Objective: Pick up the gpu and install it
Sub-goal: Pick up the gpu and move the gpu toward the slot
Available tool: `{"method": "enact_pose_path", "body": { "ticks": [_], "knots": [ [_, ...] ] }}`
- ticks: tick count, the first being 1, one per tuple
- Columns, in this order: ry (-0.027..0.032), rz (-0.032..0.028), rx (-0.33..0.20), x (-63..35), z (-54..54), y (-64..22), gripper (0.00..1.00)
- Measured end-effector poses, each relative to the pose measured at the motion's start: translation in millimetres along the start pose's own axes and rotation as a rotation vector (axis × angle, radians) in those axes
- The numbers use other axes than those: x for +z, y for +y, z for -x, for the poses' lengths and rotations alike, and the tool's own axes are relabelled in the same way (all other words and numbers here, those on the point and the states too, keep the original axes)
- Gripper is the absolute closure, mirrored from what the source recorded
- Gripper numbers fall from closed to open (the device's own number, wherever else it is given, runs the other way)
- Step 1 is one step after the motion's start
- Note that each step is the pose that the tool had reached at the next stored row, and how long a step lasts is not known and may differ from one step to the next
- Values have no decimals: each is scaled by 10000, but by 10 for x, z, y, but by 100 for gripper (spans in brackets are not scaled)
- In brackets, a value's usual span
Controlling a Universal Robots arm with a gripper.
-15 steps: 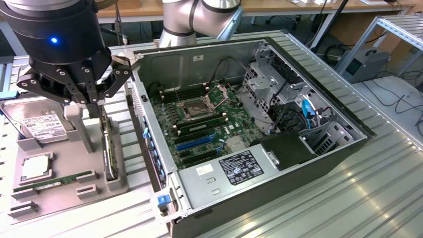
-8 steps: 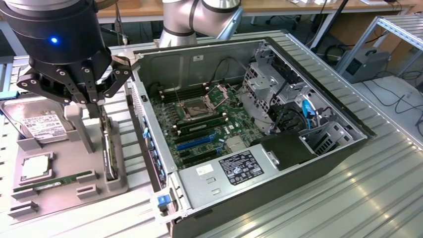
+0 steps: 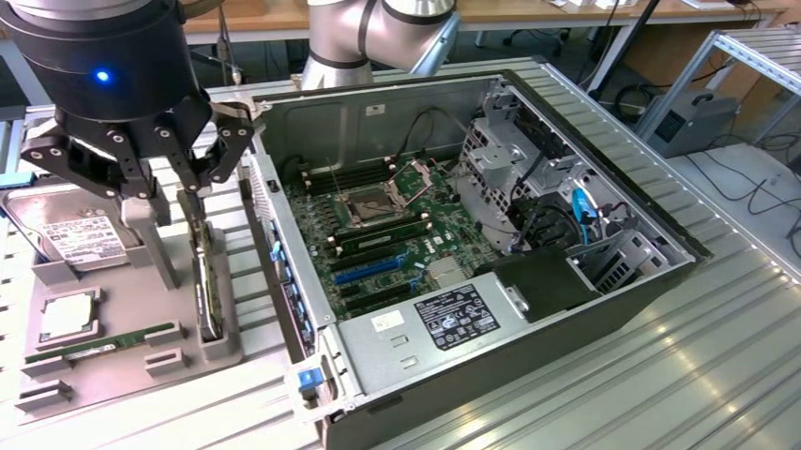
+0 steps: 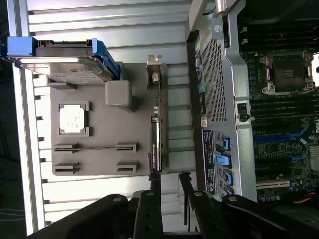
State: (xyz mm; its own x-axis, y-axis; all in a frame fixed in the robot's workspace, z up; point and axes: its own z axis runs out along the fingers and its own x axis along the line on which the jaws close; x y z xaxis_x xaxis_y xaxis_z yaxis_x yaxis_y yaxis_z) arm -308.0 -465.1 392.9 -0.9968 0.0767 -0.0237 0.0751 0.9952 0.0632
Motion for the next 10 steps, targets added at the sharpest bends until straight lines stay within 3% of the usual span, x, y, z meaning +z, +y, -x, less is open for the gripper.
{"method": "enact_pose_path", "body": {
  "ticks": [1,2,4,10],
  "knots": [
    [0,0,0,0,0,0,64],
    [0,0,0,0,0,0,64],
    [0,0,0,0,0,0,46],
    [0,1,0,13,0,-1,46]
  ]
}}
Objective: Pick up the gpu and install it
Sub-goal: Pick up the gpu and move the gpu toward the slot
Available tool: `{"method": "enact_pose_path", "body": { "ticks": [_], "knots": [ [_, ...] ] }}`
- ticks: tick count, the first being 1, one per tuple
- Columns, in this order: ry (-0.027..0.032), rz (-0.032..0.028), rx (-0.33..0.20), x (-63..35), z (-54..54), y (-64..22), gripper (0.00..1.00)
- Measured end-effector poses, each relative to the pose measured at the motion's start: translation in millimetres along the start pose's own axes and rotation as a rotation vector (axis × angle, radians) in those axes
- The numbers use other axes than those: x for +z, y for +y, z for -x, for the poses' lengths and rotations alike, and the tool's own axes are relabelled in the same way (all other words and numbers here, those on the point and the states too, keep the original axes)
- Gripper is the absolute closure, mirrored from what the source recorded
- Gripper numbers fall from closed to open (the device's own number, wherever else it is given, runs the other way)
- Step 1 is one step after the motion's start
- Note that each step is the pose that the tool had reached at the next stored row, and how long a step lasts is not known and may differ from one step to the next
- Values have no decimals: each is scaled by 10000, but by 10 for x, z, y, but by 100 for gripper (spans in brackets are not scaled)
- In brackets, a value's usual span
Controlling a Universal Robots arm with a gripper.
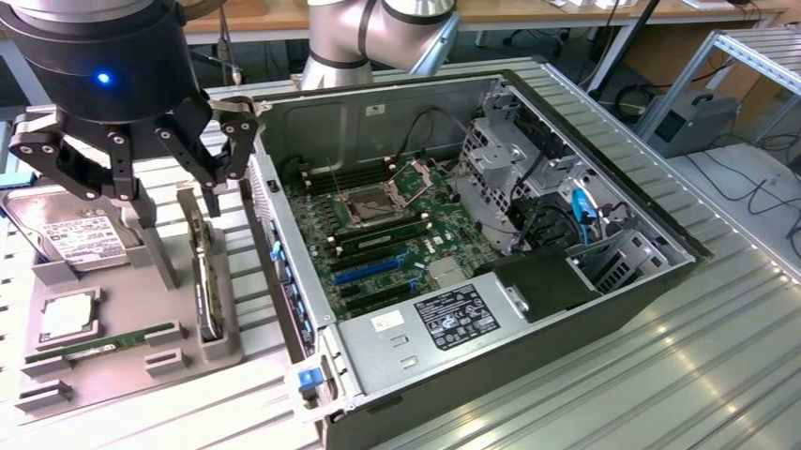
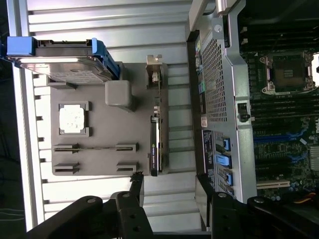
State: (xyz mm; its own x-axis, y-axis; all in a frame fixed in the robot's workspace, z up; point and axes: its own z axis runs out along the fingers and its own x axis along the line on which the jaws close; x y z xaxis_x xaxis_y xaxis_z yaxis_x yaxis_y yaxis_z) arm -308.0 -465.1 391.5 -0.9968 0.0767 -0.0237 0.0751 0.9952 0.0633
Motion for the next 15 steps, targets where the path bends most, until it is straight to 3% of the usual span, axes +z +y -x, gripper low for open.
{"method": "enact_pose_path", "body": {
  "ticks": [15],
  "knots": [
    [1,-1,0,52,-2,-4,46]
  ]
}}
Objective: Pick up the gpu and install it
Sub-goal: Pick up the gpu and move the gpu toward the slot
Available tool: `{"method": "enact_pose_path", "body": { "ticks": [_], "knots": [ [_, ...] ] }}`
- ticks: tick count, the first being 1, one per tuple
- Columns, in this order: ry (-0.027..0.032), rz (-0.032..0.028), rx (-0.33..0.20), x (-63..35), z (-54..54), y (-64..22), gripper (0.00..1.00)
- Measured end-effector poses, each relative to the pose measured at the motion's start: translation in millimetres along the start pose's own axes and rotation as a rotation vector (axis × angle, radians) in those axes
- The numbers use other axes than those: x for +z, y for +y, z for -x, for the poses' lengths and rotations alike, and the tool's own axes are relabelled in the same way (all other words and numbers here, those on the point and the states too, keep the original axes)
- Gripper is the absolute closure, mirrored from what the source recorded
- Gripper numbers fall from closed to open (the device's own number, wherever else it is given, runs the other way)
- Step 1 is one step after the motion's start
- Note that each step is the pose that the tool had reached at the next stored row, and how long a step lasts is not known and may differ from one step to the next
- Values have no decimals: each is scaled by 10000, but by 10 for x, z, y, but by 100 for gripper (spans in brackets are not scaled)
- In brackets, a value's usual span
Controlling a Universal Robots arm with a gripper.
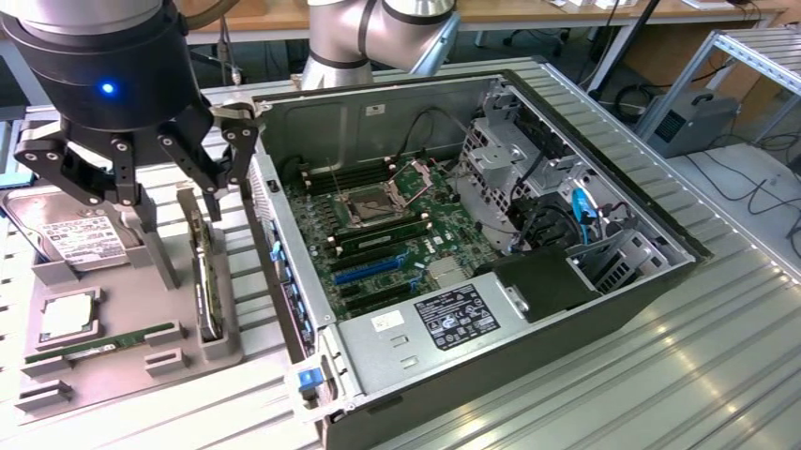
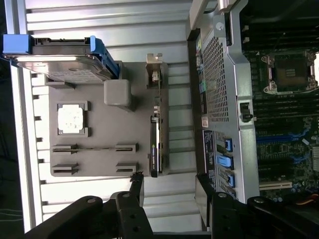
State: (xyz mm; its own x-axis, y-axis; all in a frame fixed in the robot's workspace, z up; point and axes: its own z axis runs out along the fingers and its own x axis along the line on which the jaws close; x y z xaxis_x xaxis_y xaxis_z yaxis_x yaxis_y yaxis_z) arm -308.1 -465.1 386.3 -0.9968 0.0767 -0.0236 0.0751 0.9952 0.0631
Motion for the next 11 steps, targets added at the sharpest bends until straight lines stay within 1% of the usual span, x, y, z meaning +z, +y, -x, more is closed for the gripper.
{"method": "enact_pose_path", "body": {
  "ticks": [11],
  "knots": [
    [-1,1,0,33,-1,-2,46]
  ]
}}
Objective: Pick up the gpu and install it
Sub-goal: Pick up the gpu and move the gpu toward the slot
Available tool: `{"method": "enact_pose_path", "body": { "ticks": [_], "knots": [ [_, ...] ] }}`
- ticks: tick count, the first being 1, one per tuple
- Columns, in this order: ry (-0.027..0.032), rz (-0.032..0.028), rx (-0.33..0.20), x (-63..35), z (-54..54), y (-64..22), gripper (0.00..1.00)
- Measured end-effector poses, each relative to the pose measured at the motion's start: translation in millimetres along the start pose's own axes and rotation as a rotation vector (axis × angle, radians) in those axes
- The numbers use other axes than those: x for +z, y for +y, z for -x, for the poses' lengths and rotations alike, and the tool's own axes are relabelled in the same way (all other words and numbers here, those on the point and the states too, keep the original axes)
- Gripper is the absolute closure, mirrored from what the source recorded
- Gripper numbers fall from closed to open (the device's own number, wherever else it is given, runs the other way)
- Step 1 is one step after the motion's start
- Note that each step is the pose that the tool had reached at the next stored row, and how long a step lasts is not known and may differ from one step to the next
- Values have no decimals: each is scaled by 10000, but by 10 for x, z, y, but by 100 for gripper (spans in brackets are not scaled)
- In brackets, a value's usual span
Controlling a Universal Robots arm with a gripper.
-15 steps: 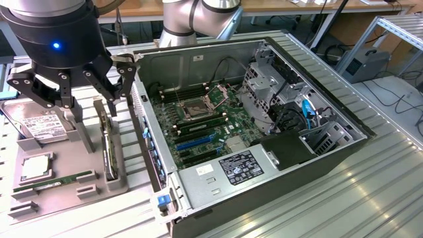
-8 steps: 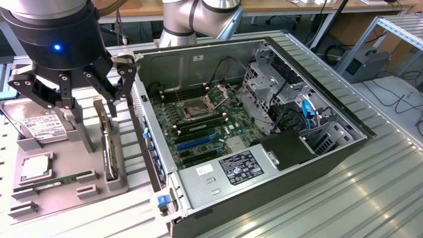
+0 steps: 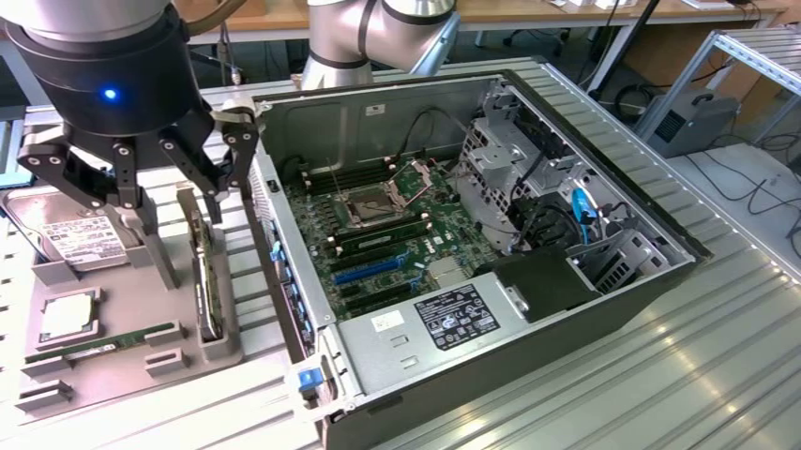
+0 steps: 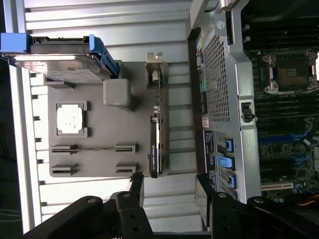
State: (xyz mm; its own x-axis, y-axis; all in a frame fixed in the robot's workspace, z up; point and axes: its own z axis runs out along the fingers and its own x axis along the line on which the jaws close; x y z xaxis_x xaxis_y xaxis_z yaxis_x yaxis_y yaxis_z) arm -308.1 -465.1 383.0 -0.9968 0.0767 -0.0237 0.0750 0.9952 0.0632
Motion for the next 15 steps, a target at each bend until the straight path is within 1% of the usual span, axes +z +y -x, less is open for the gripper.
{"method": "enact_pose_path", "body": {
  "ticks": [15],
  "knots": [
    [0,0,0,38,-1,-2,46]
  ]
}}
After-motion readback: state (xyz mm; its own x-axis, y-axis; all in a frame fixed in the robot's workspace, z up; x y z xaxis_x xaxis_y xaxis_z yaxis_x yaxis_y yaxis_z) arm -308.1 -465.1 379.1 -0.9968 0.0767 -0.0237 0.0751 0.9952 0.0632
